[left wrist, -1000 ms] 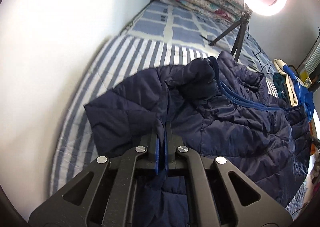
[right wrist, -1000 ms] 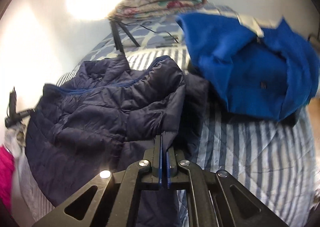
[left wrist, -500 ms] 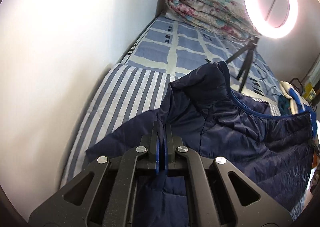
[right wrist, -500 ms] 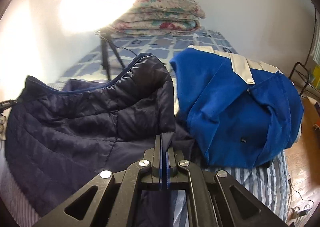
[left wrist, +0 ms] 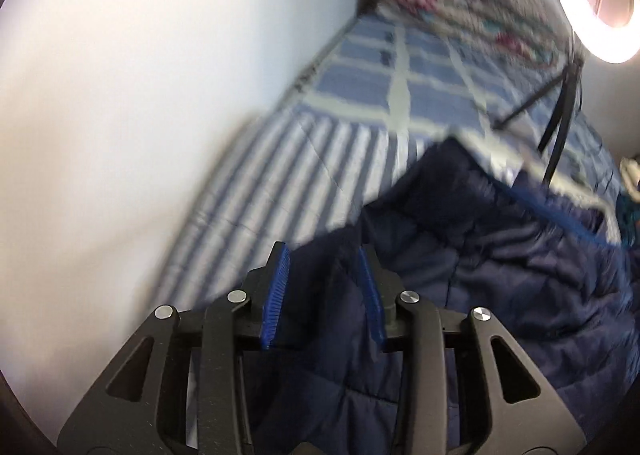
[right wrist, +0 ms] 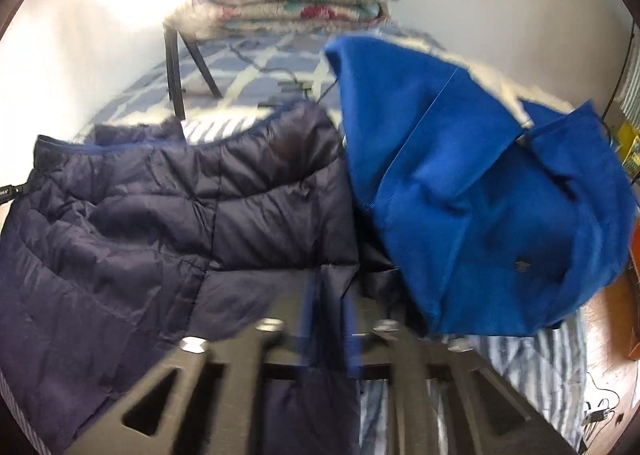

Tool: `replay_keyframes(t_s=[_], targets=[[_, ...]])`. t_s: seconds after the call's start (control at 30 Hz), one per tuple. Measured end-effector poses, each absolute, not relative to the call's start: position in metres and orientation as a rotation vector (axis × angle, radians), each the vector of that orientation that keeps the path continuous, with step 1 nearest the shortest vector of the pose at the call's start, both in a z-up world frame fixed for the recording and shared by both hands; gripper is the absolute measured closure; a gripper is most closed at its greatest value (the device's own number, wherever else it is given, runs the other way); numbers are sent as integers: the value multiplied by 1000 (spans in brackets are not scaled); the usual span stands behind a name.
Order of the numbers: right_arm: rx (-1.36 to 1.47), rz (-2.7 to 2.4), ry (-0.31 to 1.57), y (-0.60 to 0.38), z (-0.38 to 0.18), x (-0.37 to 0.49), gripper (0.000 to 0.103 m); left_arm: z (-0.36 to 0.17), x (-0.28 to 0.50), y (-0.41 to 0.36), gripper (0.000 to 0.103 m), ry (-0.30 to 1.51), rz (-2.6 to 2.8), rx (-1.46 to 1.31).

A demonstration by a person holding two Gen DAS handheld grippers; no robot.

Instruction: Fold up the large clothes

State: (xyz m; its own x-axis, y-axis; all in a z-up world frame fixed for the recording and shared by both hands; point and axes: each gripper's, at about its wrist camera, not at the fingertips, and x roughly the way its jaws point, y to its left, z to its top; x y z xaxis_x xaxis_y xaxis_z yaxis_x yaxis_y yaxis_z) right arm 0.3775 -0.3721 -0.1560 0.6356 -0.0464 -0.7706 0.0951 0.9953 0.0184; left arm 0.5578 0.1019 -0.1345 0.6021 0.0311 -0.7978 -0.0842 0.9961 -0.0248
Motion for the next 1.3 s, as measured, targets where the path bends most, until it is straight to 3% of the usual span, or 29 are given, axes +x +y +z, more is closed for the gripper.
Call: replay_keyframes(t_s=[0.17, 0.3, 0.53, 0.73, 0.93, 1.0, 1.07, 1.3], targets=[[132, 39, 794, -360, -124, 326, 75, -88, 531, 72, 67, 840, -105, -74], [119, 120, 777, -332, -119, 291, 75, -84, 523, 11, 67, 834, -228, 2], [59, 261, 863, -279, -159, 255, 75, -134, 550, -92, 67, 913, -307, 138], [25, 280, 941, -271, -197, 249, 75, -197, 577, -116, 67, 993, -201, 194], [67, 257, 923, -274, -201, 243, 74, -174, 564, -112, 67, 948, -204, 190], [129, 234, 900, -284, -194, 232, 63, -154, 545, -101, 67, 911, -240, 163], [213, 183, 864, -299, -187, 214, 37, -134, 516, -89, 67, 903, -295, 105], [469, 38, 851, -334, -198, 163, 21, -135, 418, -98, 67, 936, -441, 142]])
